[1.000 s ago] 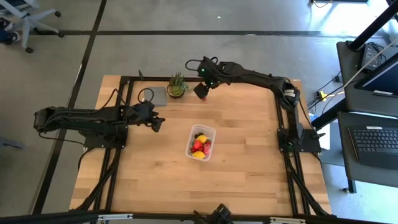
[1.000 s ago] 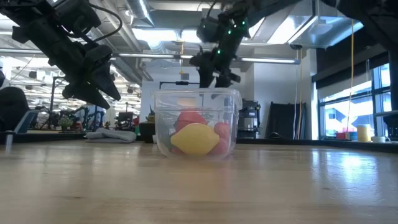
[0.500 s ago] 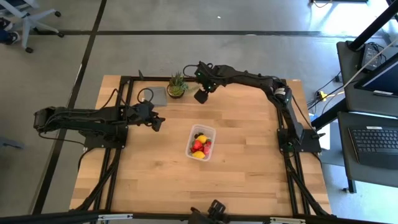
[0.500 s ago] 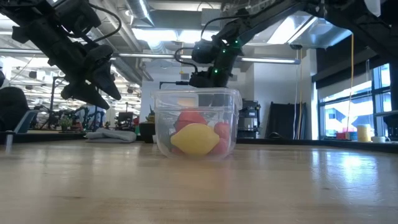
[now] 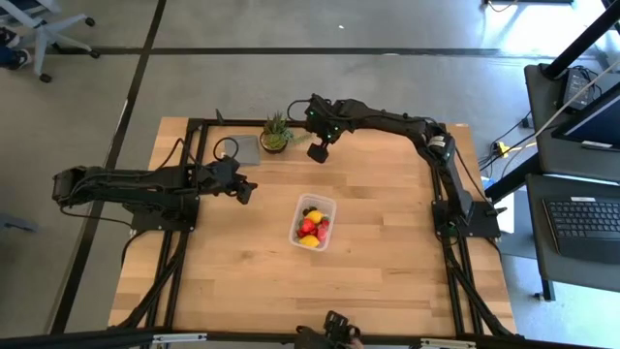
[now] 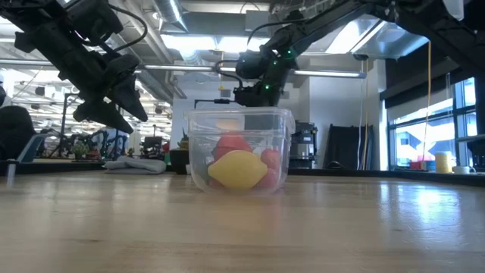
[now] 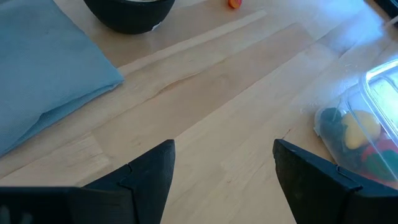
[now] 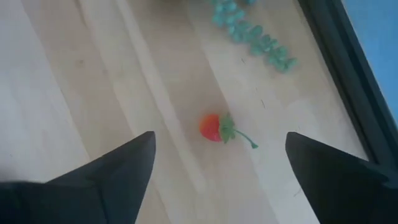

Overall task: Pick and placing Produce into tupperware
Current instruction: Put the red strawberry into the transparent bin, then return to Home Position

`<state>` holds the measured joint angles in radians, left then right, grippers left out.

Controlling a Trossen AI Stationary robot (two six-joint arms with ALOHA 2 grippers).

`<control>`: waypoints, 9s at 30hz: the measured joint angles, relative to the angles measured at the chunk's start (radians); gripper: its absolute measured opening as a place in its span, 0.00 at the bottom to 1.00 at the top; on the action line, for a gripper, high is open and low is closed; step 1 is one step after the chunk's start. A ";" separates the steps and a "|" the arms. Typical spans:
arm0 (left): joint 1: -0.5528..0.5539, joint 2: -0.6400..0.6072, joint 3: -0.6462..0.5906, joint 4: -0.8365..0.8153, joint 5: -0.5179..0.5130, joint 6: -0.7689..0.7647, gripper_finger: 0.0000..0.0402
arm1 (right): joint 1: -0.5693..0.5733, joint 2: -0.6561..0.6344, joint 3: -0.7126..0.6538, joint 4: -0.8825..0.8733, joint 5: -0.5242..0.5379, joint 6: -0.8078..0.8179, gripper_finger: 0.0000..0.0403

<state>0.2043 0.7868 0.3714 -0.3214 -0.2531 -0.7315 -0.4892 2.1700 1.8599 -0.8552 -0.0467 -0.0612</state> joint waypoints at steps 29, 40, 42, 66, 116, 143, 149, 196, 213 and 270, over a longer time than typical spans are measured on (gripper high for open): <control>0.000 0.000 0.000 0.000 -0.079 0.117 0.65 | -0.012 0.030 0.000 -0.071 -0.026 -0.702 0.88; 0.000 0.000 0.000 -0.001 -0.079 0.140 0.65 | -0.012 0.071 0.011 -0.064 -0.026 -0.776 0.88; 0.000 0.000 0.000 -0.001 -0.079 0.139 0.65 | -0.012 0.071 0.011 -0.063 -0.026 -0.782 0.88; 0.000 0.000 0.000 -0.001 -0.079 0.139 0.65 | -0.013 0.112 0.011 -0.041 -0.029 -0.789 0.88; 0.000 0.000 0.000 -0.001 -0.079 0.133 0.65 | -0.034 0.130 0.010 -0.008 0.027 -0.808 0.28; 0.000 0.000 0.000 -0.001 -0.079 0.133 0.65 | -0.031 0.129 0.010 -0.003 0.133 -0.755 0.01; 0.000 0.000 0.000 0.000 -0.079 0.133 0.65 | -0.018 0.091 0.020 -0.061 0.137 -0.655 0.01; 0.000 0.000 0.000 -0.062 -0.072 0.112 0.65 | 0.500 0.013 0.073 -0.445 -0.085 0.132 0.11; 0.000 -0.001 0.000 0.088 -0.016 0.107 0.65 | 0.460 0.000 0.420 -0.600 0.033 0.087 0.62; 0.000 -0.784 -0.069 -0.015 -0.267 0.523 0.65 | 0.249 -1.936 -1.763 1.243 0.222 0.133 0.67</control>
<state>0.2043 0.0025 0.3019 -0.3368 -0.5197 -0.2081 -0.2401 0.2335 0.0974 0.3881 0.1749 0.0716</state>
